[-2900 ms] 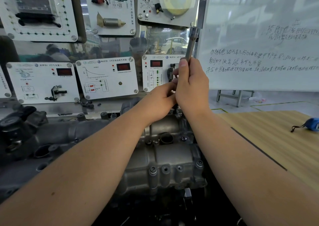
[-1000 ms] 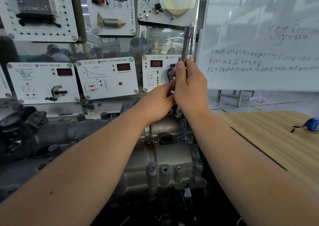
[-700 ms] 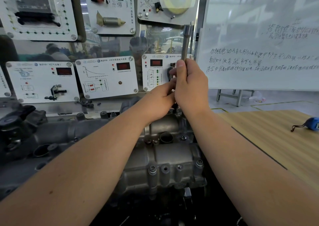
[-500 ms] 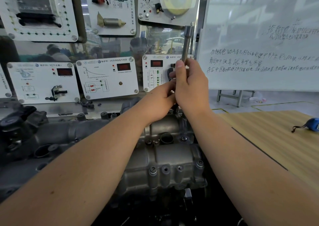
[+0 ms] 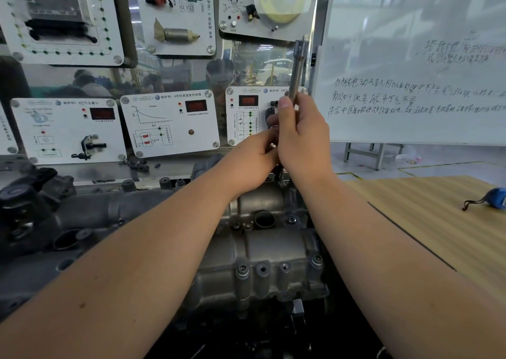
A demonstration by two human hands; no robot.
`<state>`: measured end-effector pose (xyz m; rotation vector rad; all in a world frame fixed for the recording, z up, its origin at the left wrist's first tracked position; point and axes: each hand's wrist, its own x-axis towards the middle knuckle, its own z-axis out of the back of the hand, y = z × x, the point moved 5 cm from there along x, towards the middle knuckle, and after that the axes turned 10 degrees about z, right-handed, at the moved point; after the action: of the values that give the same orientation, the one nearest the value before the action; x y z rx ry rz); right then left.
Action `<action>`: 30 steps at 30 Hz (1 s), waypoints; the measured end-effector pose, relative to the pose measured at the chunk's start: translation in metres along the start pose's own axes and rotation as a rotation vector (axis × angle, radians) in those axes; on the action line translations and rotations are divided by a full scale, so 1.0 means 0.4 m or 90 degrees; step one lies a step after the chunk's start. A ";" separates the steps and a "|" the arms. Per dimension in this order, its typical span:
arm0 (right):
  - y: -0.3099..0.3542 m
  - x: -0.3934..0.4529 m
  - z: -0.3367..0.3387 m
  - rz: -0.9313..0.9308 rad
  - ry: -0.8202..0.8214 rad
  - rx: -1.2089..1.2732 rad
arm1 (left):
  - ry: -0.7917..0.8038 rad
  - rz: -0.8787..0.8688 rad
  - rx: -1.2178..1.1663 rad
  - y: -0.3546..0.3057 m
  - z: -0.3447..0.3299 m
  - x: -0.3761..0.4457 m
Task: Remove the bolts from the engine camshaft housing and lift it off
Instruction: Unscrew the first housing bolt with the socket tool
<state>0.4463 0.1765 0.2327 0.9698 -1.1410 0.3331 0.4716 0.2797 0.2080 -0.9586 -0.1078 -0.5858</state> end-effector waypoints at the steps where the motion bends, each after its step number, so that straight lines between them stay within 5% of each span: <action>1: 0.000 -0.001 0.000 -0.002 -0.002 0.006 | -0.002 0.000 0.003 -0.002 0.001 0.000; 30: -0.002 0.003 -0.001 0.002 0.016 -0.024 | -0.001 0.000 -0.019 0.002 0.000 0.000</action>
<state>0.4477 0.1762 0.2333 0.9278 -1.1221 0.3243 0.4721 0.2800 0.2074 -0.9882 -0.1008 -0.5881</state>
